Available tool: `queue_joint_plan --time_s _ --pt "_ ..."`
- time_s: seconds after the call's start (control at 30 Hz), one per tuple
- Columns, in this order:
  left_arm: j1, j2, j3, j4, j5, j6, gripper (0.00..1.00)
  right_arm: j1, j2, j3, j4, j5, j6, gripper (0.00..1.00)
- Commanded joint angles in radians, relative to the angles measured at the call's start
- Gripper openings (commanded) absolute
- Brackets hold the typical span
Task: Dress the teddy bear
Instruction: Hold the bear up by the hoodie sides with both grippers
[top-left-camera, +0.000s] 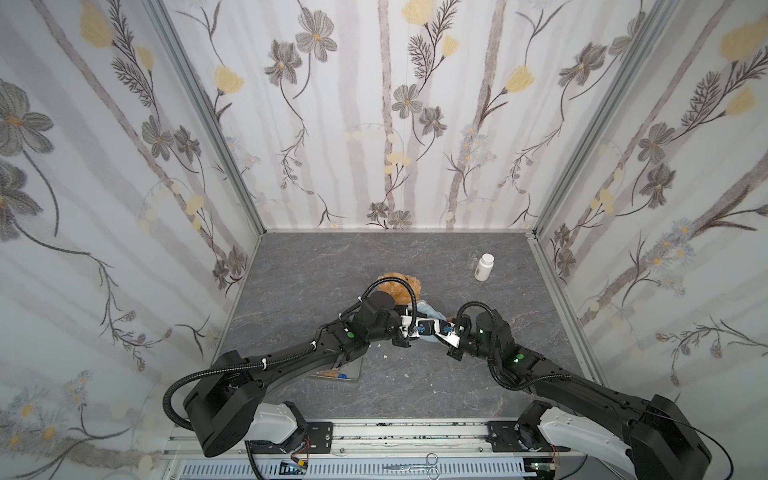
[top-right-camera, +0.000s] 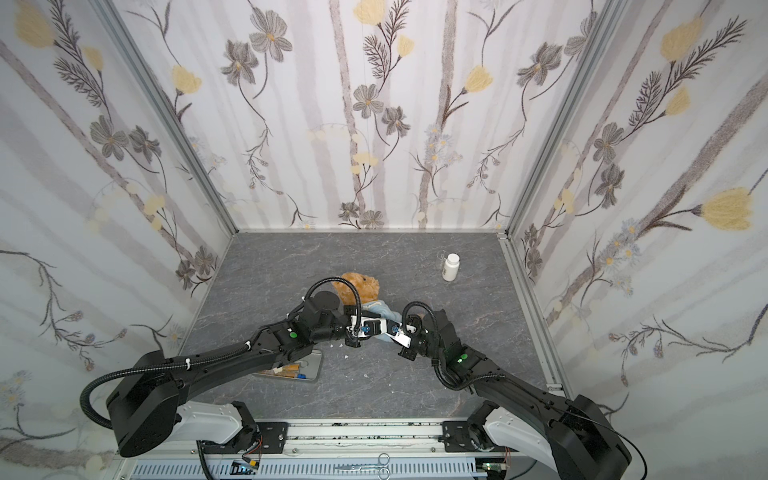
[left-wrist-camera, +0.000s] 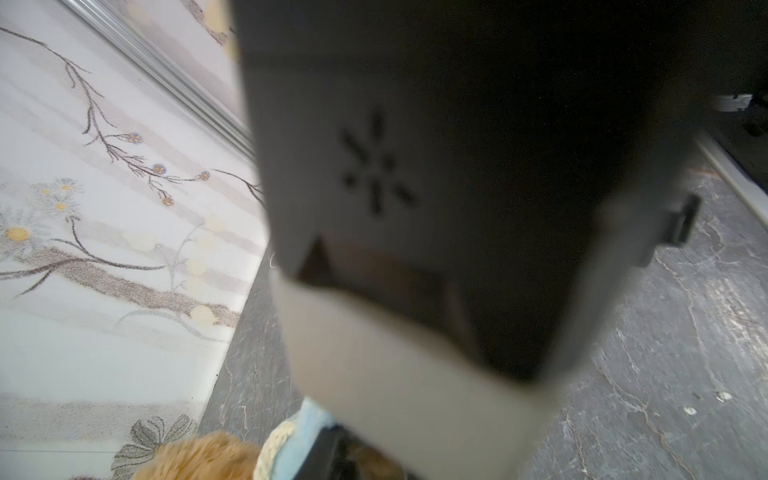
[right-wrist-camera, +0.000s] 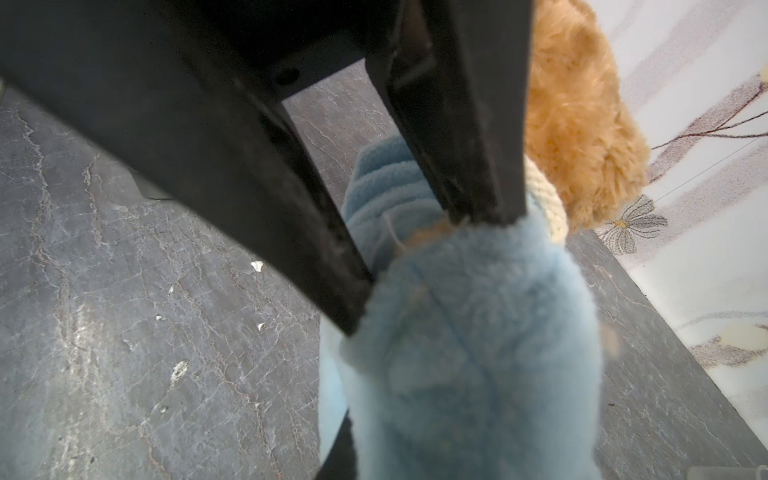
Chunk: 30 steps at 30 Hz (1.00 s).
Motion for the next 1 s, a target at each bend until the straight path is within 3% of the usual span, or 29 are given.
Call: queue_joint_plan --time_s 0.0,0.3,0.67,0.97 --pt "0.008 0.012 0.01 -0.027 0.03 -0.033 0.22 0.006 -0.007 -0.005 0.256 -0.172 -0.004 0.0" --pt "0.052 -0.036 -0.007 -0.042 0.066 -0.065 0.0 -0.023 -0.05 -0.062 0.291 -0.133 -0.002 0.0" --pt "0.112 -0.099 -0.012 -0.042 0.195 -0.163 0.0 -0.065 -0.035 -0.076 0.314 -0.102 0.023 0.0" --pt "0.162 -0.147 -0.027 -0.053 0.271 -0.196 0.0 -0.103 -0.021 -0.069 0.33 -0.155 0.073 0.0"
